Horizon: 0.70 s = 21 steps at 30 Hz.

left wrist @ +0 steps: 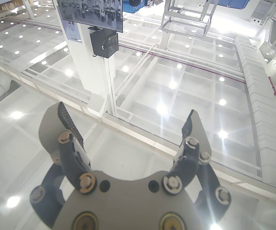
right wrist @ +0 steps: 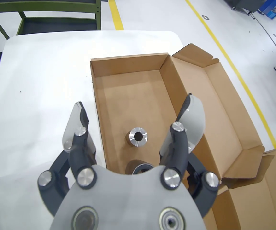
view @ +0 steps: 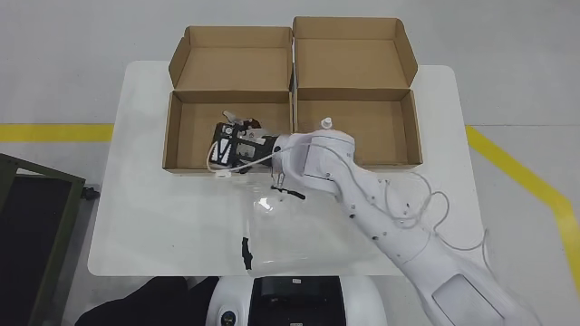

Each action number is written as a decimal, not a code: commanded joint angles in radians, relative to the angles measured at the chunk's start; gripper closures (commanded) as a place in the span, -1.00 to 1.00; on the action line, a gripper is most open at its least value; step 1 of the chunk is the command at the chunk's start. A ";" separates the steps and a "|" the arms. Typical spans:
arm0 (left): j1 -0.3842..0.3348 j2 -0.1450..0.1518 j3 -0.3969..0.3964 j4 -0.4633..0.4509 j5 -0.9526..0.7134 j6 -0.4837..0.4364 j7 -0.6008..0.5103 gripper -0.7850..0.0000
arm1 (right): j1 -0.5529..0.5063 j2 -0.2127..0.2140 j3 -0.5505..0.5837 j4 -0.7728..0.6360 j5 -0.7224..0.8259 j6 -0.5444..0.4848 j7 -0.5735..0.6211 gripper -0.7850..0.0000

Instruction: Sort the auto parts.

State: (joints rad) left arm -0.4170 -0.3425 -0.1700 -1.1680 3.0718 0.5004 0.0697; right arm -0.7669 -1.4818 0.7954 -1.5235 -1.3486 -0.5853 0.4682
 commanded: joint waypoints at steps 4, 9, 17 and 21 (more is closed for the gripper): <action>0.000 0.000 0.000 0.000 0.000 0.000 0.000 -1.00 | -0.117 0.035 0.080 -0.140 -0.019 -0.059 -0.002 -1.00; 0.000 0.000 0.000 0.000 0.000 0.000 0.000 -1.00 | -0.209 0.065 0.149 -0.225 -0.056 -0.127 -0.056 -1.00; 0.000 0.000 0.000 0.000 0.000 0.000 0.000 -1.00 | -0.339 0.106 0.297 -0.293 -0.076 -0.165 -0.160 -1.00; 0.000 0.000 0.000 0.000 0.000 0.000 0.000 -1.00 | -0.387 0.123 0.371 -0.296 -0.081 -0.177 -0.212 -1.00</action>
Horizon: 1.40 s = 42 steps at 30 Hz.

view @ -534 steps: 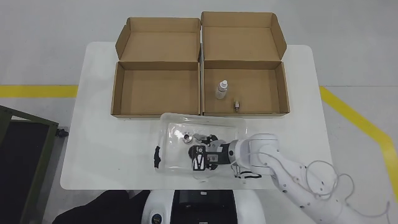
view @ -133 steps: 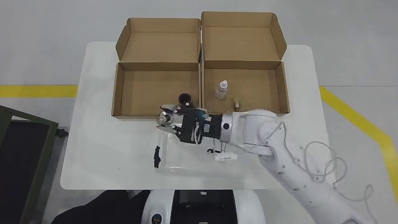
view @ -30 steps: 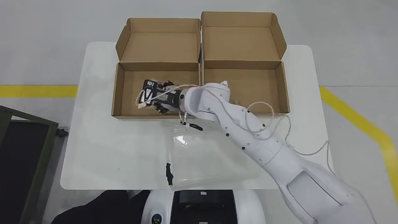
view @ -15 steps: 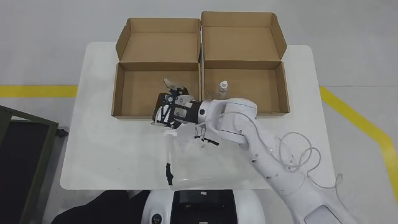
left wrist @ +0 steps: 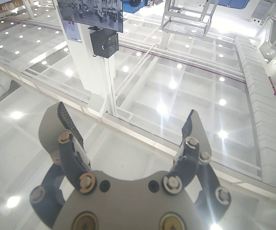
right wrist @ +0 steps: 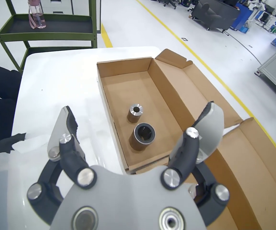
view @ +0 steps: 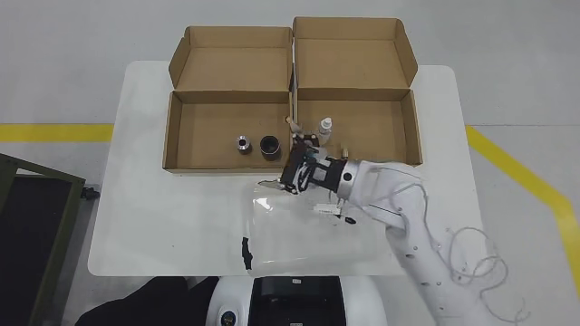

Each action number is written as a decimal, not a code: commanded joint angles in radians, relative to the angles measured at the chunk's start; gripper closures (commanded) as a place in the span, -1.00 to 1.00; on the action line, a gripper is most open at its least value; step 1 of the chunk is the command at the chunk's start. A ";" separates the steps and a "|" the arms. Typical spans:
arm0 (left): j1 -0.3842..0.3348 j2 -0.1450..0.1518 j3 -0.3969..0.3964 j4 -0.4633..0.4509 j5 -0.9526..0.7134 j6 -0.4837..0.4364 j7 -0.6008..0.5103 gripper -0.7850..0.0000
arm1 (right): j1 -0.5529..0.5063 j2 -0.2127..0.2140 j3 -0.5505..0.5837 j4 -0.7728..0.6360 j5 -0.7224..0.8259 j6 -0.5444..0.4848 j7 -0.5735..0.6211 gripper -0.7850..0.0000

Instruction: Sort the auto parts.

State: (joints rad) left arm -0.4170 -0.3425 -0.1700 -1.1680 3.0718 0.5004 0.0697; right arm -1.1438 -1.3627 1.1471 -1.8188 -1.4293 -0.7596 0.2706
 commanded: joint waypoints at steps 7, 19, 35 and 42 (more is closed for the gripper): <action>0.000 0.000 0.000 0.000 0.000 0.000 0.000 -1.00 | -0.095 0.033 0.160 -0.018 -0.020 -0.005 -0.107 -1.00; 0.000 0.000 0.000 0.000 0.000 0.000 0.000 -1.00 | -0.269 0.077 0.411 -0.012 -0.012 -0.013 -0.229 -1.00; 0.000 0.000 0.000 0.000 0.000 0.000 0.000 -1.00 | -0.406 0.112 0.596 -0.003 0.015 -0.011 -0.387 -1.00; 0.000 0.000 0.000 0.000 0.000 0.000 0.000 -1.00 | -0.424 0.118 0.618 -0.005 0.021 -0.017 -0.414 -1.00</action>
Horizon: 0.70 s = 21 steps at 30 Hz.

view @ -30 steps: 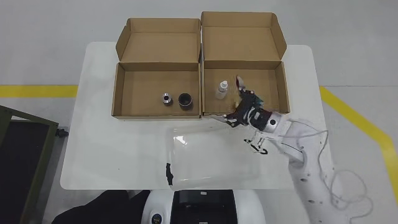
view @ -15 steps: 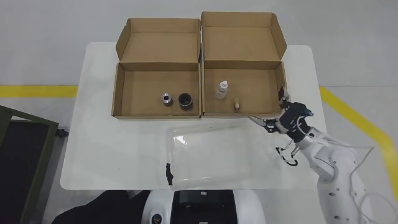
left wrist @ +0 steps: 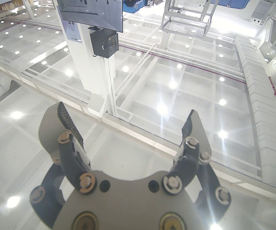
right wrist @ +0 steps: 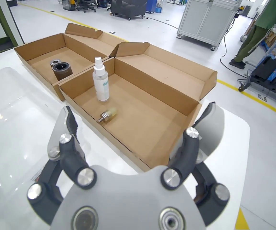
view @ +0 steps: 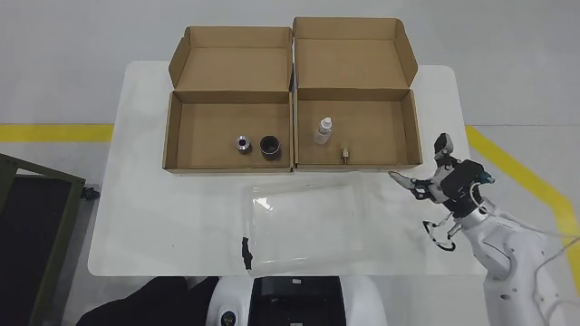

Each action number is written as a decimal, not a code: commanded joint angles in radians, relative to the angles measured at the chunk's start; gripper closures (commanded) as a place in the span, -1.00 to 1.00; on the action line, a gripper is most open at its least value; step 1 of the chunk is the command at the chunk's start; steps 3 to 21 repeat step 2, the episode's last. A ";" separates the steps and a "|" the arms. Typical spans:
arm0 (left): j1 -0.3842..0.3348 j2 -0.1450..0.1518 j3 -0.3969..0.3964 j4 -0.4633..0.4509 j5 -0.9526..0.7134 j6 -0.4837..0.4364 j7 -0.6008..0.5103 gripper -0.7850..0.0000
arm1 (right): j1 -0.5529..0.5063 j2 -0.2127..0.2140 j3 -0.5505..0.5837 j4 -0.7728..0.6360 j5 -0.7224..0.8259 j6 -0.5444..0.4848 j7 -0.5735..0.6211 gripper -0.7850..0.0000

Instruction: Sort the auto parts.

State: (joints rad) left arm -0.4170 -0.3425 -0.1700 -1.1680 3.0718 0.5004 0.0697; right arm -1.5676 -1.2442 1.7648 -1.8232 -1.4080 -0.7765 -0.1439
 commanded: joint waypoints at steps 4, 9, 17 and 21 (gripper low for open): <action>0.000 0.000 0.000 0.000 0.000 0.000 0.000 -1.00 | 0.000 0.000 0.000 0.000 0.000 0.000 0.000 -1.00; 0.000 0.000 0.000 0.000 0.000 0.000 0.000 -1.00 | 0.000 0.000 0.000 0.000 0.000 0.000 0.000 -1.00; 0.000 0.000 0.000 0.000 0.000 0.000 0.000 -1.00 | 0.000 0.000 0.000 0.000 0.000 0.000 0.000 -1.00; 0.000 0.000 0.000 0.000 0.000 0.000 0.000 -1.00 | 0.000 0.000 0.000 0.000 0.000 0.000 0.000 -1.00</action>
